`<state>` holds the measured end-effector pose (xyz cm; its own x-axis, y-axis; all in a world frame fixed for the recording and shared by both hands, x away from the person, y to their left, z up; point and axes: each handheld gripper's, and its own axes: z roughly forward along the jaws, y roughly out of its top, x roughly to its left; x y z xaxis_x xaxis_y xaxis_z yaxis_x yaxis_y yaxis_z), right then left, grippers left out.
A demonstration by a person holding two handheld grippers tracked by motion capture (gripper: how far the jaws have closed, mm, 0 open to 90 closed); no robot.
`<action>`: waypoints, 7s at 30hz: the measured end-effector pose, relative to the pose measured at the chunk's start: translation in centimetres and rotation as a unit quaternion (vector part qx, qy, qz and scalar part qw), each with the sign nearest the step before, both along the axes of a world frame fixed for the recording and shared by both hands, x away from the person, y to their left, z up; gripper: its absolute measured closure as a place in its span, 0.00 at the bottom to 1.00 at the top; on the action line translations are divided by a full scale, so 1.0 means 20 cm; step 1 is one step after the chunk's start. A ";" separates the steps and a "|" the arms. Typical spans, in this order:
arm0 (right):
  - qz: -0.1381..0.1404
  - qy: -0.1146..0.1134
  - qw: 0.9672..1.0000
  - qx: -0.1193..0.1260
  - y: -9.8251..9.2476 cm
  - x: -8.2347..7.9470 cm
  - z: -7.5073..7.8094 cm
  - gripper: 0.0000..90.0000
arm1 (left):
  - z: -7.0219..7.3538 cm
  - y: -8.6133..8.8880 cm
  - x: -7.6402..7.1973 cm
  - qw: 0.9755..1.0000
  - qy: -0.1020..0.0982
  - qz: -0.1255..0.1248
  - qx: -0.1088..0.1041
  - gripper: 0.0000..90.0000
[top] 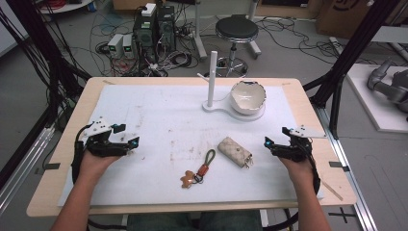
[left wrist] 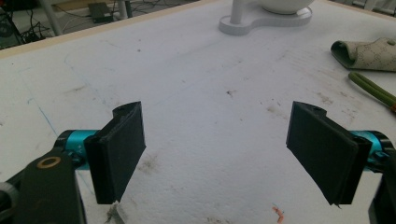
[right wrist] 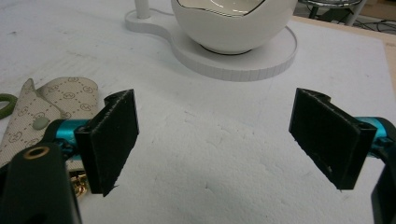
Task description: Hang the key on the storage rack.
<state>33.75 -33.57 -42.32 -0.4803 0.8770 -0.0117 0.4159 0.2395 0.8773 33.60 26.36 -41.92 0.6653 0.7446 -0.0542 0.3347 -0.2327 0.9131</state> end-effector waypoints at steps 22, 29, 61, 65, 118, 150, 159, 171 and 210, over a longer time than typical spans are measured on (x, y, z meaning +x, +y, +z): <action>0.002 0.001 1.000 -0.024 0.01 0.00 0.00 0.18 | 0.01 -0.15 -0.03 0.999 0.004 -0.036 0.005 0.22; -0.003 0.003 1.000 -0.027 -0.02 0.00 -0.01 0.18 | 0.01 -0.29 -0.04 0.998 0.010 -0.069 0.012 0.22; -0.011 0.012 0.999 -0.047 -0.06 -0.02 -0.04 0.18 | -0.11 -0.90 -0.09 0.980 0.068 -0.183 0.045 0.22; -0.011 0.011 0.999 -0.048 -0.06 -0.03 -0.04 0.18 | -0.13 -0.96 -0.10 0.978 0.078 -0.184 0.054 0.23; -0.001 0.017 0.998 -0.060 -0.03 -0.02 -0.05 0.18 | -0.07 -0.97 -0.11 0.978 0.062 -0.185 0.071 0.85; 0.012 0.023 0.998 -0.062 0.04 0.00 -0.05 0.18 | 0.56 -0.82 0.31 0.992 -0.031 -0.118 0.038 0.85; 0.012 0.026 0.998 -0.064 0.04 0.01 -0.06 0.18 | 0.64 -0.90 0.42 0.991 -0.040 -0.122 0.036 0.85; 0.013 0.028 0.997 -0.064 0.04 0.01 -0.06 0.18 | 0.64 -0.93 0.52 0.992 -0.031 -0.116 0.026 0.85; 0.018 0.033 0.997 -0.068 0.05 0.00 -0.07 0.18 | 0.48 -0.86 0.58 0.995 -0.004 -0.052 0.081 0.43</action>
<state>33.83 -32.60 -43.69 -0.5150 0.8517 -0.0968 0.4599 0.3699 0.8073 45.24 9.14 -32.36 0.7395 0.6698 0.0669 0.2930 -0.4097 0.8639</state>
